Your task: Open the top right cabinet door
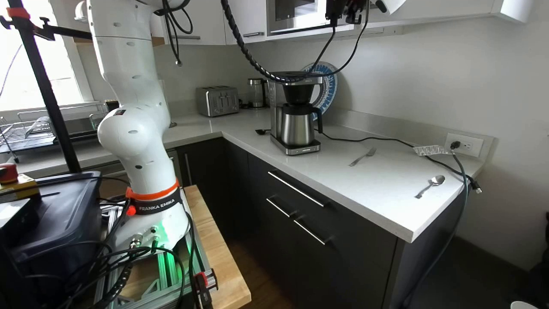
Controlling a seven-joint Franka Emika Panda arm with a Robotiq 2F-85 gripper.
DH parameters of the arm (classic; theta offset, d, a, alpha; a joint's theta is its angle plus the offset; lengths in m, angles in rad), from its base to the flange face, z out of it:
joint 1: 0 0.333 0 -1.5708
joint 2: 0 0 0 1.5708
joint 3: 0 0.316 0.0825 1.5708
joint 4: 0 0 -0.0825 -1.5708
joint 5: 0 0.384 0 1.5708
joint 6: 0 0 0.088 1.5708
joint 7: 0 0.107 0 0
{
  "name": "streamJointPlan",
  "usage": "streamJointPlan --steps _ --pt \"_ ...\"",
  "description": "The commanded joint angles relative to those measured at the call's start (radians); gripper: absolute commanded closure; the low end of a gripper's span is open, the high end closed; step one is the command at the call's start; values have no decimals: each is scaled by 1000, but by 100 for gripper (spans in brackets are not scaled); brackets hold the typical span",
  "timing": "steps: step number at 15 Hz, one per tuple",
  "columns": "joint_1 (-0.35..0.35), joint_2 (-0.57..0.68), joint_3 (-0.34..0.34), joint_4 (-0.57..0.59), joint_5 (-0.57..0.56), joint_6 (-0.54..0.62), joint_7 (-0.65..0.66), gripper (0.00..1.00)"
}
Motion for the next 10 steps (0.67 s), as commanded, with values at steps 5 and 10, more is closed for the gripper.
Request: streamJointPlan --steps 5,10 --pt "-94 -106 -103 -80 -64 -308 -50 95" --pt "-141 -124 -158 -106 -72 -314 -79 95"
